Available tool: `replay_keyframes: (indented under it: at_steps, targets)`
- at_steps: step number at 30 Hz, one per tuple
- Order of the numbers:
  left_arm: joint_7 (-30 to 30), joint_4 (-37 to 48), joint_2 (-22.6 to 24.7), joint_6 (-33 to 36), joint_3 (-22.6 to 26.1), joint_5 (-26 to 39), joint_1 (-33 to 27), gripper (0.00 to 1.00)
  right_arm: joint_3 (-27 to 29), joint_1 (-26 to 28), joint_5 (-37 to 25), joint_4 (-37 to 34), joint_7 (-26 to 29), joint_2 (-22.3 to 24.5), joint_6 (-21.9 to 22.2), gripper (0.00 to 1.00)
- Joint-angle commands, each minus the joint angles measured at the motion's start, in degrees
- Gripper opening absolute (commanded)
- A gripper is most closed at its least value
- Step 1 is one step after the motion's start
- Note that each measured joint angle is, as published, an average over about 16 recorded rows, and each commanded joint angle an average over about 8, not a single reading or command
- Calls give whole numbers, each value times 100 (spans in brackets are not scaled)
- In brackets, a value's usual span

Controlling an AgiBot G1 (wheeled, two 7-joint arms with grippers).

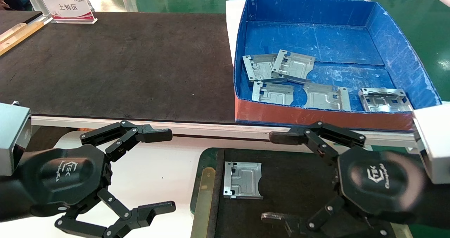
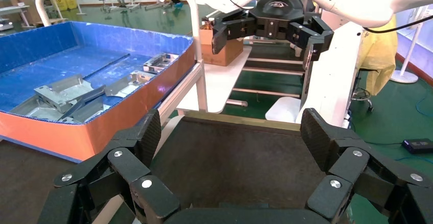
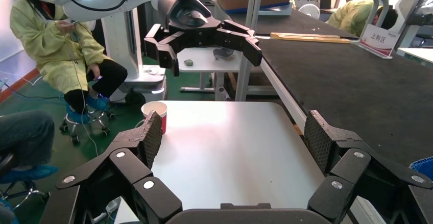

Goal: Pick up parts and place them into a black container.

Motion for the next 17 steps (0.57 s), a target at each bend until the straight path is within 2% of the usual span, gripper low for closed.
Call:
replay_keyframes:
  at_steps: [1, 17]
  targets:
    - [0, 0, 0, -1, 0, 0, 0, 100, 69, -72, -3, 81, 67, 14, 11, 100]
    - [0, 1, 0, -1, 0, -1, 1, 100, 27, -27, -6, 29, 27, 8, 12, 100]
